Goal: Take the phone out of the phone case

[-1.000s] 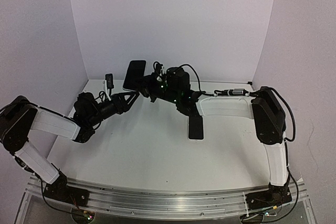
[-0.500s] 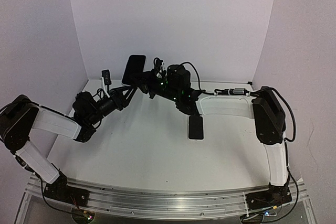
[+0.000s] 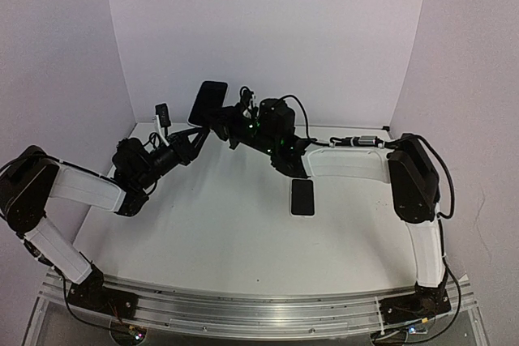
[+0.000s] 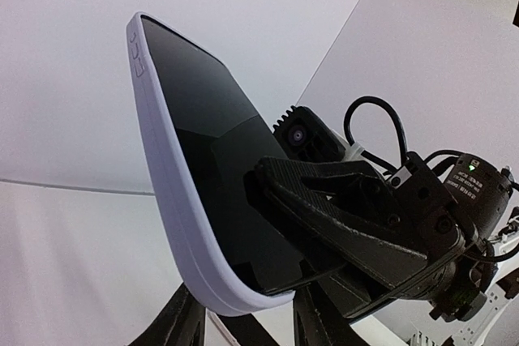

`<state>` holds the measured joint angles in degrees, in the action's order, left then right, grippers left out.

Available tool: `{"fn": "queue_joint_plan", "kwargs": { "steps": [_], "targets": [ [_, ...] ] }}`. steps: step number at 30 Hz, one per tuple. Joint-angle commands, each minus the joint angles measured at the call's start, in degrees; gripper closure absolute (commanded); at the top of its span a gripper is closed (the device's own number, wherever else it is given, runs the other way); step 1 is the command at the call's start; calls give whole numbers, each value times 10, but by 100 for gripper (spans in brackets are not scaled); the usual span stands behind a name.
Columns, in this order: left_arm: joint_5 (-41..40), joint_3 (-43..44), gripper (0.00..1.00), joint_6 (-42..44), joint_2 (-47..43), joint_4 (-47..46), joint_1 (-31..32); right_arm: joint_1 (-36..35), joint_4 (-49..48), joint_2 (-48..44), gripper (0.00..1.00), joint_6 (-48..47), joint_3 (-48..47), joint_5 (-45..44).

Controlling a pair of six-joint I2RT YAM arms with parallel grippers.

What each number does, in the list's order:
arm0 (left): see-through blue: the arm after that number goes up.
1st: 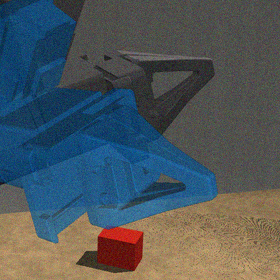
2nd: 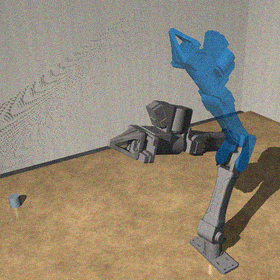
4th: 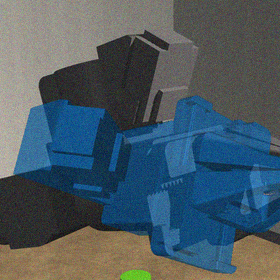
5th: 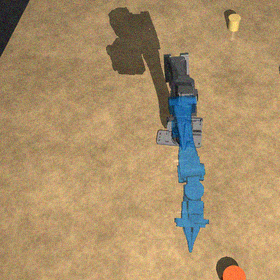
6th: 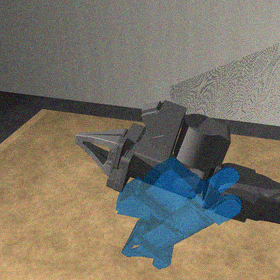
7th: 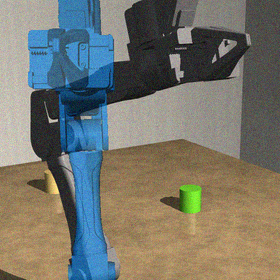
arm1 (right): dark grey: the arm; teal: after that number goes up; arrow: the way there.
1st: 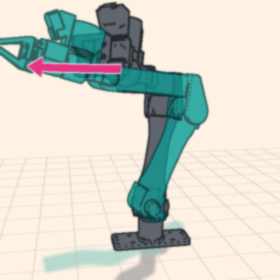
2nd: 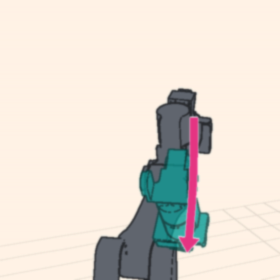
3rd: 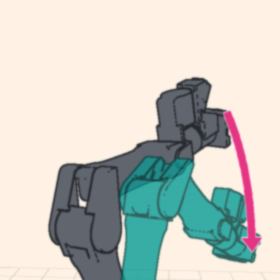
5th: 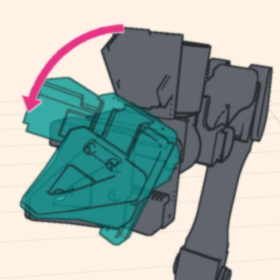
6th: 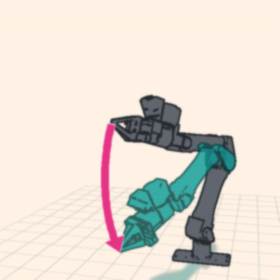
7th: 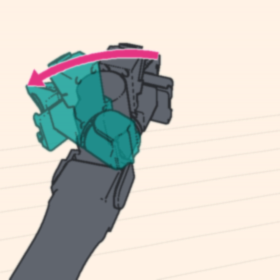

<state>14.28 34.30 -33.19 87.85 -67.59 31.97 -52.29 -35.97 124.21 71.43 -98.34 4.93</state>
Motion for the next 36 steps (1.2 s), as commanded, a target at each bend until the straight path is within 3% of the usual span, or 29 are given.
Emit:
{"fn": "queue_joint_plan", "kwargs": {
  "steps": [1,7,17,27,32,36],
  "targets": [
    [-56,34,63,-24,4,-9,-10,-8,-69,29,100,47,-40,29],
    [-65,40,67,-22,8,-17,-10,-11,-70,53,100,82,-61,39],
    [-82,43,99,-18,8,-33,-12,-17,-70,70,100,109,-75,45],
    [-107,10,100,21,-7,35,-16,-13,-71,44,100,89,-40,29],
    [-135,-38,100,98,-22,110,-16,-4,-68,9,100,109,53,13],
    [-108,-63,100,83,-19,159,-16,1,-64,21,100,151,133,21]
  ]
}}
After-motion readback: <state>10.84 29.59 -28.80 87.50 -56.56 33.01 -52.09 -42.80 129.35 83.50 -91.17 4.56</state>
